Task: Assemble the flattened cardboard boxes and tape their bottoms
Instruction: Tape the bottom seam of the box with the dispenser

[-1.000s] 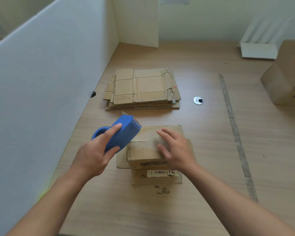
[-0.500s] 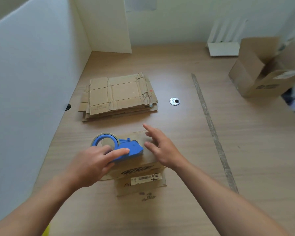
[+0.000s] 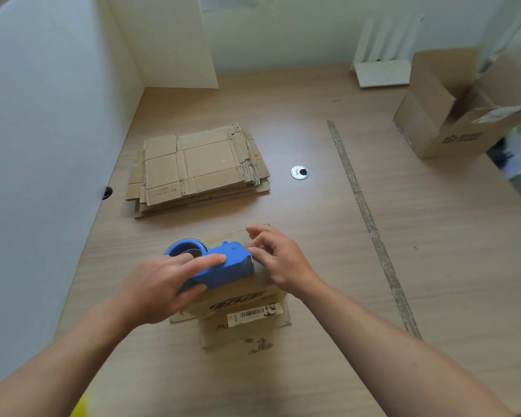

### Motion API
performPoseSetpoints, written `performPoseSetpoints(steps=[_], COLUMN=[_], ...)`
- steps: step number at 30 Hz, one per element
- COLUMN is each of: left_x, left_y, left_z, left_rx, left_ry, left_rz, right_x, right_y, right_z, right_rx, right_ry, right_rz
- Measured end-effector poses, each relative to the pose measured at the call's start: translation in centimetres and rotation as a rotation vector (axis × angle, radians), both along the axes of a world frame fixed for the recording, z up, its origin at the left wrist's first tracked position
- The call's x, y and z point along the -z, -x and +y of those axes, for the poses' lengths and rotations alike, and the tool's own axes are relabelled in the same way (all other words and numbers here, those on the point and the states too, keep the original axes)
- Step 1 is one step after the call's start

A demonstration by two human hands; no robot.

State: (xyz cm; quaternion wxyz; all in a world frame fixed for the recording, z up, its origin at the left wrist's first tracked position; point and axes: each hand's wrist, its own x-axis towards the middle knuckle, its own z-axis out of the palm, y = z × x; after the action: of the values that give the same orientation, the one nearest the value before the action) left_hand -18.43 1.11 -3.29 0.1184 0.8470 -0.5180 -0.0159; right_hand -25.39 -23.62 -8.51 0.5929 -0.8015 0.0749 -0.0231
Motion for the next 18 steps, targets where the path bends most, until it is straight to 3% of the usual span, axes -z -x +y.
performPoseSetpoints(steps=[10,18], left_x=[-0.1,-0.1], left_y=[0.1,0.3], left_z=[-0.9,-0.8], left_rx=[-0.035,-0.014], left_ry=[0.069,0.018], left_rz=[0.049,0.070], right_x=[0.4,1.4], right_y=[0.2,2.4], right_z=[-0.3,-2.9], right_rx=[0.101,0.391], right_ry=[-0.203,-0.544], right_rz=[0.022,0.103])
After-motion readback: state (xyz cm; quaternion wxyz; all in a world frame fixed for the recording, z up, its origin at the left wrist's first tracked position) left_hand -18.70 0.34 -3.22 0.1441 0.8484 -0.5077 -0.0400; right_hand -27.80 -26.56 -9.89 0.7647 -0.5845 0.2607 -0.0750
